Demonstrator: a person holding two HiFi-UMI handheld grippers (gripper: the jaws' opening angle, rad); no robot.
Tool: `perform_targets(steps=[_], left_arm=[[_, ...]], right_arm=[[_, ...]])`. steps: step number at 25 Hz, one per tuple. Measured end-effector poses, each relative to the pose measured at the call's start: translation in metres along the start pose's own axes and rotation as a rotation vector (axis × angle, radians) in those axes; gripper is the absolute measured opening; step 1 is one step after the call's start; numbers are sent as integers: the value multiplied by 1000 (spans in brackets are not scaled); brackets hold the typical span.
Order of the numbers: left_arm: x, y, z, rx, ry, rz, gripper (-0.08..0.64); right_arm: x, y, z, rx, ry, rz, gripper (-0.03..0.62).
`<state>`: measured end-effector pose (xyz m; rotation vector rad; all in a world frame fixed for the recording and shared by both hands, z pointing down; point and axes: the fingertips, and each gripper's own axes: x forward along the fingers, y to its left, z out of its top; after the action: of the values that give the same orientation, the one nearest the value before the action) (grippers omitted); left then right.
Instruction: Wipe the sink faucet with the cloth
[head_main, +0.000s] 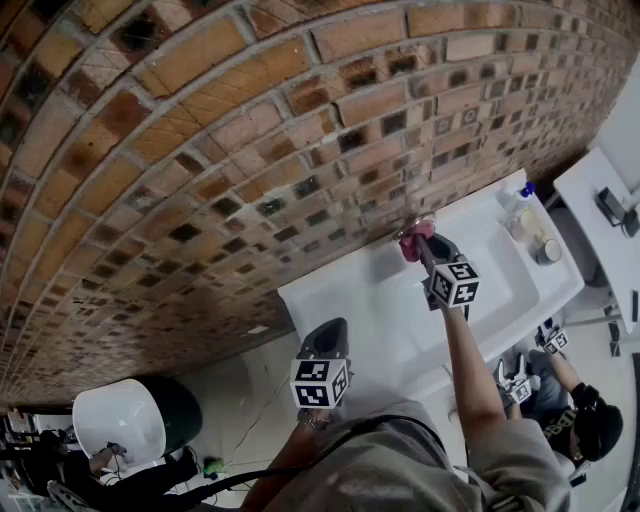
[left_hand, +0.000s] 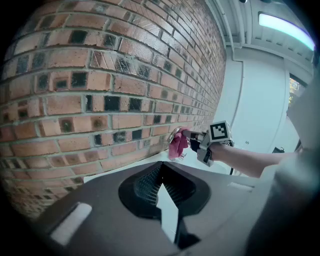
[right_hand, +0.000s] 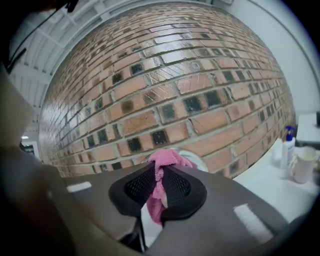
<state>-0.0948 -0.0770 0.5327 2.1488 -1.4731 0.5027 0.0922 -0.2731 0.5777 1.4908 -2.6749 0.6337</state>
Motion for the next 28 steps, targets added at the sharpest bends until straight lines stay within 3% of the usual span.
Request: perform_targets(steps=[3,5,7,8,10,13,15,22,25,28], left_arm=[[6,5,1,13,9,3,20],[12,8,3,11,12,-2,20],[18,8,10,7,6,-13,20],[20,8,14,7,0,-19,20],[24,8,23,9,-14,-24,20],[31,11,30,3,-23,-22,20],[35,11,27,-6,-19,-24,20],[43,-2,8,-13,23,-47,20],[40,-2,3,-20,27,-37,20],[37,2,0,-32,28,-17,20]], right_arm=[[9,43,-33,-28,75,148,37],[20,89,-52,-142,131,234,37],[27,128,-53,-272,150,256,37],[28,137,-45,-318,134,231,37],[29,125,-17,-393,85,95,37],[22,61,25,-566,66,-200,37],[12,18,40,-633,86,-318,37],[10,-71,33,-579,192,-401,34],[16,-104,7,-533,281,-426,34],[23,-120,-29,-548,381,-410,34]])
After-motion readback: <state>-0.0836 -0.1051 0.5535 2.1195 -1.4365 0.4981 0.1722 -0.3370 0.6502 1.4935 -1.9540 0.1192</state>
